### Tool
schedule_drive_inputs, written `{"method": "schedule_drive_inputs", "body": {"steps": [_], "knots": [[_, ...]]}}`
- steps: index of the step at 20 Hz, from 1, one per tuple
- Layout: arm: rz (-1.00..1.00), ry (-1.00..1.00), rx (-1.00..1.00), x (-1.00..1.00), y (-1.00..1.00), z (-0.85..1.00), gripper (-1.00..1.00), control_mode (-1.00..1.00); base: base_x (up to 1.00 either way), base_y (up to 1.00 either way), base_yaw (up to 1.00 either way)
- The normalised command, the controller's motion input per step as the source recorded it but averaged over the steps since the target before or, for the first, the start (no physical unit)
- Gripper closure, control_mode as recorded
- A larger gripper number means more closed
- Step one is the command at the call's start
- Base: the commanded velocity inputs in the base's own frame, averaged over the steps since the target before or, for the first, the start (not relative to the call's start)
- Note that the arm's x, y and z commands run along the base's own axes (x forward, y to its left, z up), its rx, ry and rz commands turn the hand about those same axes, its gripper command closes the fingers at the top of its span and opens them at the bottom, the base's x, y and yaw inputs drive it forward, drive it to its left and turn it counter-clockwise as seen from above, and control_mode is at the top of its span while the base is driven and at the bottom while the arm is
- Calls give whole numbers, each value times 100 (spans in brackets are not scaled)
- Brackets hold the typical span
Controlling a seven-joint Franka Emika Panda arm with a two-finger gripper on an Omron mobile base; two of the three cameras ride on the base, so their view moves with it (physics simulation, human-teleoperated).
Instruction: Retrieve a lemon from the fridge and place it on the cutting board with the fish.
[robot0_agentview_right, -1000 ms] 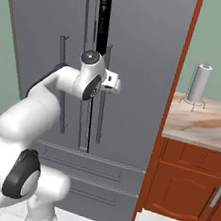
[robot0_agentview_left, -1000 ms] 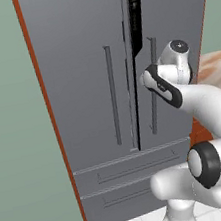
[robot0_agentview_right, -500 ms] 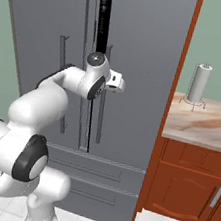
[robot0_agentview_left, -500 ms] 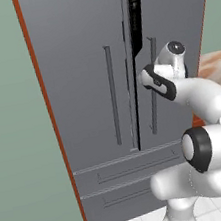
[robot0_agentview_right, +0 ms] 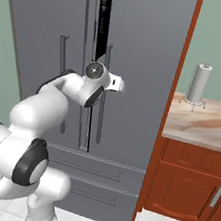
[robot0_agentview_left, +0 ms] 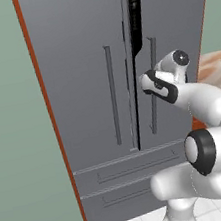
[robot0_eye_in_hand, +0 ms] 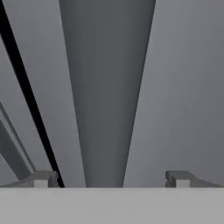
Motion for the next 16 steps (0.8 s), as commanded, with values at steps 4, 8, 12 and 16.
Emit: {"method": "schedule_drive_inputs", "body": {"steps": [4, 8, 12, 16], "knots": [[0, -11, 0, 48, 0, -5, 100, -100, 0, 0, 0], [0, 1, 0, 37, 0, 0, 100, -100, 0, 0, 0], [0, 9, 0, -3, -21, 15, 100, -100, 0, 0, 0], [0, 7, 0, -65, -53, 24, 100, -100, 0, 0, 0]]}}
